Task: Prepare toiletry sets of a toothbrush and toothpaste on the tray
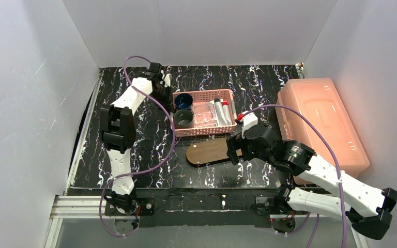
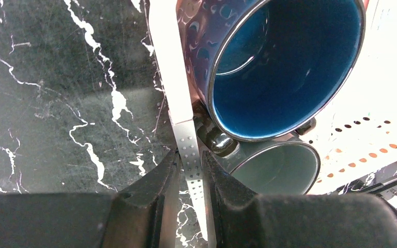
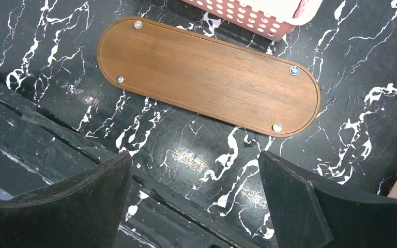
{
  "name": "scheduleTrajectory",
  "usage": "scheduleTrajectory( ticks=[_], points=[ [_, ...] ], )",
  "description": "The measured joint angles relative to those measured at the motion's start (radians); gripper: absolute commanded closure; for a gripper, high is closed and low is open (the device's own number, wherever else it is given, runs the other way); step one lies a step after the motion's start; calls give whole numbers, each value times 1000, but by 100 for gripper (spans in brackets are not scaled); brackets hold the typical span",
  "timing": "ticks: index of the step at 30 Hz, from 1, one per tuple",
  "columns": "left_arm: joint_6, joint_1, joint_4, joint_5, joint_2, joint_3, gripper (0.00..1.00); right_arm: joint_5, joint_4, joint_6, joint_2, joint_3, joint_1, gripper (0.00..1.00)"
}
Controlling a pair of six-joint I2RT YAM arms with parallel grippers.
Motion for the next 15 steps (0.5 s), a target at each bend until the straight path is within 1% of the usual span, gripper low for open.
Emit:
scheduleTrajectory(
  ticks=[8, 12, 15],
  points=[
    [20, -14, -20, -2, 47, 70, 100, 9, -8, 29, 3, -11, 0, 0],
    [21, -15, -23, -4, 50, 76, 100, 16, -15, 45, 14, -11, 0, 0],
    [19, -15, -23, -6, 50, 76, 83, 25, -23, 56, 17, -12, 0, 0]
  ],
)
